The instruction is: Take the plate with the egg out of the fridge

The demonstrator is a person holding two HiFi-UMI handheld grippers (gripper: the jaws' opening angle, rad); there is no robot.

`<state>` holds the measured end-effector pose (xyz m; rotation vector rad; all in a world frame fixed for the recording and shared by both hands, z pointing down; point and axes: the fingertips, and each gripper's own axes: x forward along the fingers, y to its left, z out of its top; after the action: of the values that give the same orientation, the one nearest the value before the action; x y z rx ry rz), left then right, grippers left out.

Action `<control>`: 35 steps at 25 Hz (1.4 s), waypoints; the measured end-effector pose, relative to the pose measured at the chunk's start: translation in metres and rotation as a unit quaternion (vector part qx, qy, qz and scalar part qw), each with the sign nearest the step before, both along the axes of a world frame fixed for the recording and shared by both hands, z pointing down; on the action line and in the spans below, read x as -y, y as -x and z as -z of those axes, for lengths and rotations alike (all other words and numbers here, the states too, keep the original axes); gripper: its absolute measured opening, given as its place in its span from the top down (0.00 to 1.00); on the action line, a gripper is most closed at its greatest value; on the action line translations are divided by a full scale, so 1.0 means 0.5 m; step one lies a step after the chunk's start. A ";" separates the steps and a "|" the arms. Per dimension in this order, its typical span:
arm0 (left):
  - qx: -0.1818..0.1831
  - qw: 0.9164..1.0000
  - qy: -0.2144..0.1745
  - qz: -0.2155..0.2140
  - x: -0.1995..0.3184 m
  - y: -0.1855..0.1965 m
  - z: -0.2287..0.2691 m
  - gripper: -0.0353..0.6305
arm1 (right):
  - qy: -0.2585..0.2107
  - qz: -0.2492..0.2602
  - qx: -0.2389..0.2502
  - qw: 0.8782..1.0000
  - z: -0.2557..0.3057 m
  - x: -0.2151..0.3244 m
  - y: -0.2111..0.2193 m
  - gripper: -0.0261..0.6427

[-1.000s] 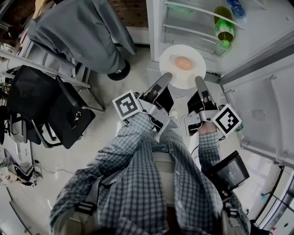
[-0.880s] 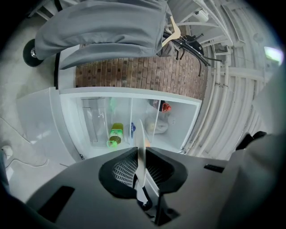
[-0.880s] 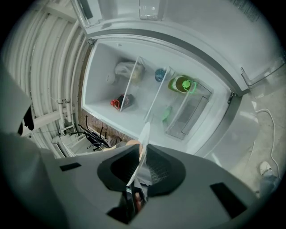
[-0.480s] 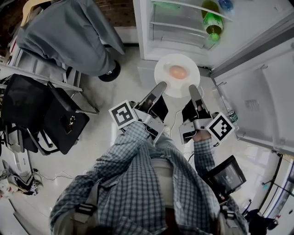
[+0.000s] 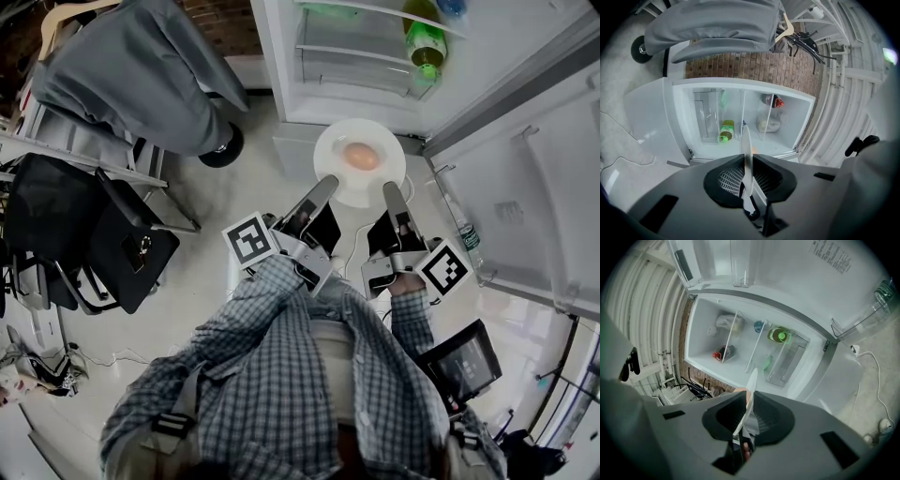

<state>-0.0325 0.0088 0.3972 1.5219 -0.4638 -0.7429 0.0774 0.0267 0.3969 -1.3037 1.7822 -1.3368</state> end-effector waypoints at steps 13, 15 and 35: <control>0.013 1.000 0.001 0.005 0.002 -0.018 -0.014 0.86 | -0.001 0.019 0.006 1.000 -0.011 0.008 -0.018 0.88; 0.012 1.000 0.000 0.004 0.002 -0.020 -0.012 0.86 | -0.001 0.019 0.009 1.000 -0.009 0.009 -0.020 0.88; 0.001 1.000 0.005 0.004 0.019 -0.018 -0.016 0.86 | -0.001 0.021 0.002 1.000 -0.009 0.025 -0.017 0.88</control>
<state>-0.0235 -0.0004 0.4051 1.5113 -0.4751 -0.7452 0.0860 0.0140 0.4012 -1.2677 1.8186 -1.3583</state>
